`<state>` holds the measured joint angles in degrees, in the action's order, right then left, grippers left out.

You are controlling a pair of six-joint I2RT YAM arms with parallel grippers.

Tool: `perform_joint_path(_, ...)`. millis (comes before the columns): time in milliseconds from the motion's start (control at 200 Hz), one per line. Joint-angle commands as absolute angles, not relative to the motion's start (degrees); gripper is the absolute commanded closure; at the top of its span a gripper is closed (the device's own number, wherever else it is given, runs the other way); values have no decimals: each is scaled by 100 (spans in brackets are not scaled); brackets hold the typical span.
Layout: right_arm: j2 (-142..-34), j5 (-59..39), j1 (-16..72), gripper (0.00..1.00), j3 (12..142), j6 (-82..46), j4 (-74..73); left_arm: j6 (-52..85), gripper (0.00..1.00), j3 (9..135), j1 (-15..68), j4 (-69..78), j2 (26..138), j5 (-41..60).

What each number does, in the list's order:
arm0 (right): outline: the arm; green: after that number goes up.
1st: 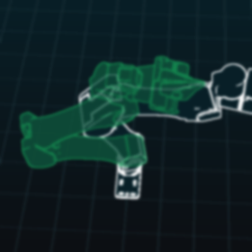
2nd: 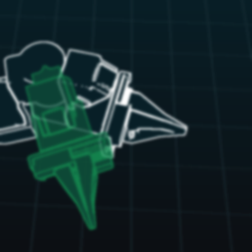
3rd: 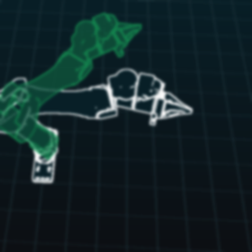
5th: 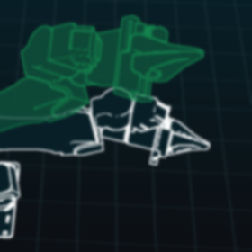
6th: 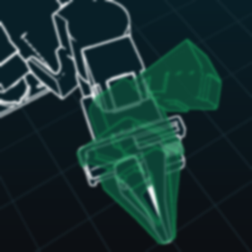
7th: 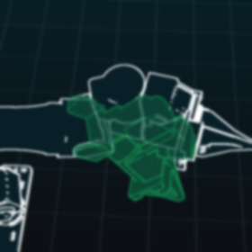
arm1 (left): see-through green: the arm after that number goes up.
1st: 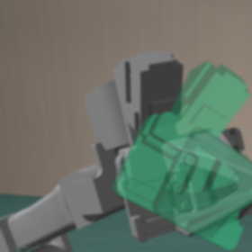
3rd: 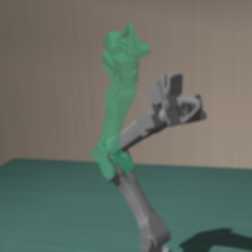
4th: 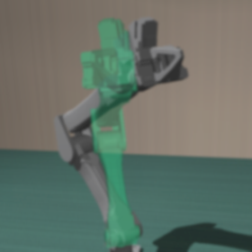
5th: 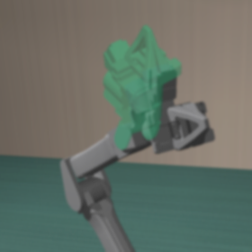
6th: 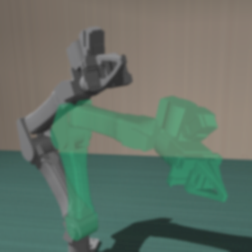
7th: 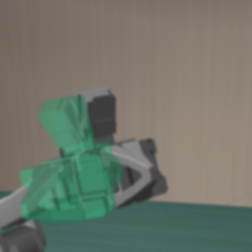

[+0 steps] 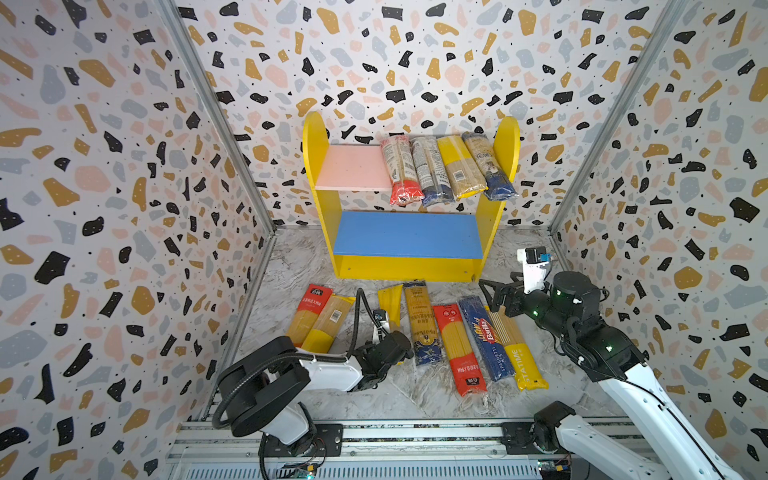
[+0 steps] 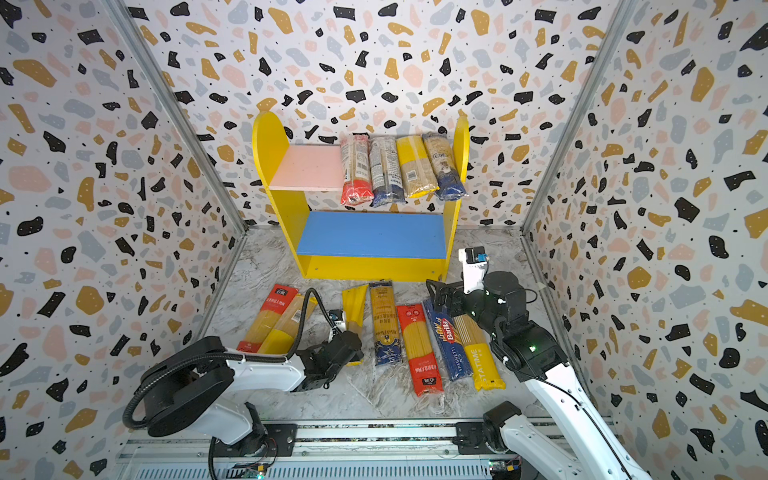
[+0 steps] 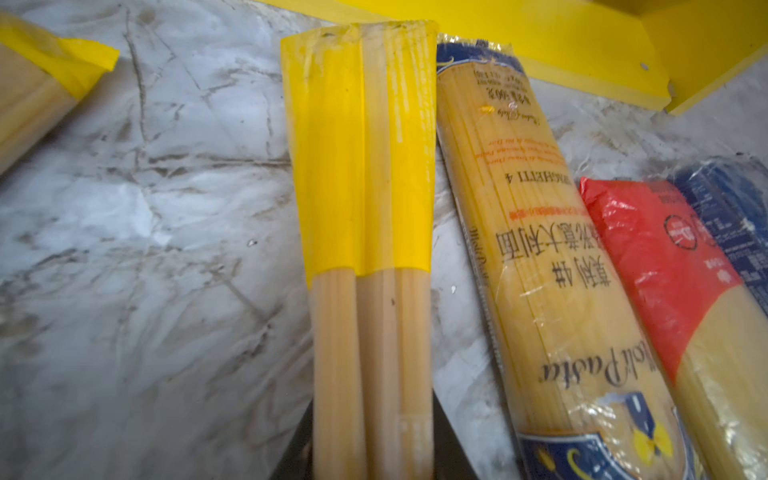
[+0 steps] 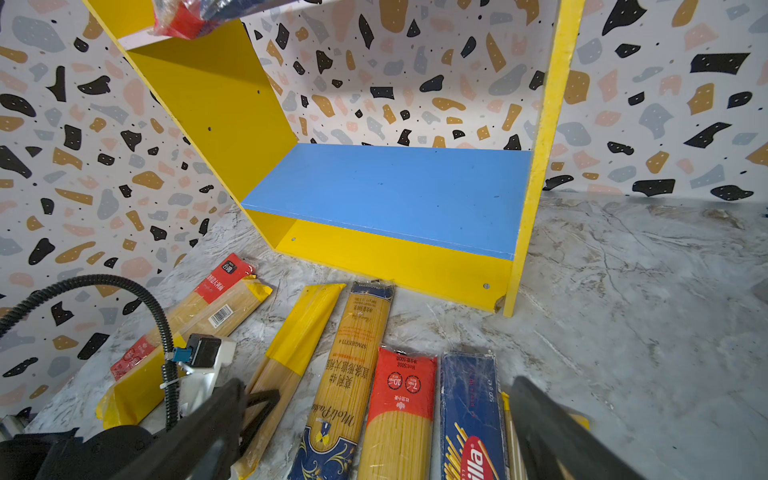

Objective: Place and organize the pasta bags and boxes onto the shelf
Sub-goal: 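Close the left gripper on the yellow-topped bag's end and lift it, then raise the yellow-topped bag upright and carry it above the pink shelf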

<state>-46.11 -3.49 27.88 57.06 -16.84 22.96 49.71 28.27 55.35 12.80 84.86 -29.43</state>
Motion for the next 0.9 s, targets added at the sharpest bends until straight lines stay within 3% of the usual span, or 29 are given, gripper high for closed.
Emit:
perform_joint_path(0,-4565,-426,2817,1,5706,-1696,2100,4662,100,2788,5568,-99,8152,-2962)
perform_joint_path(891,-4469,-645,2830,1,5801,-1778,2048,3547,100,4531,5559,-3034,4654,-4161)
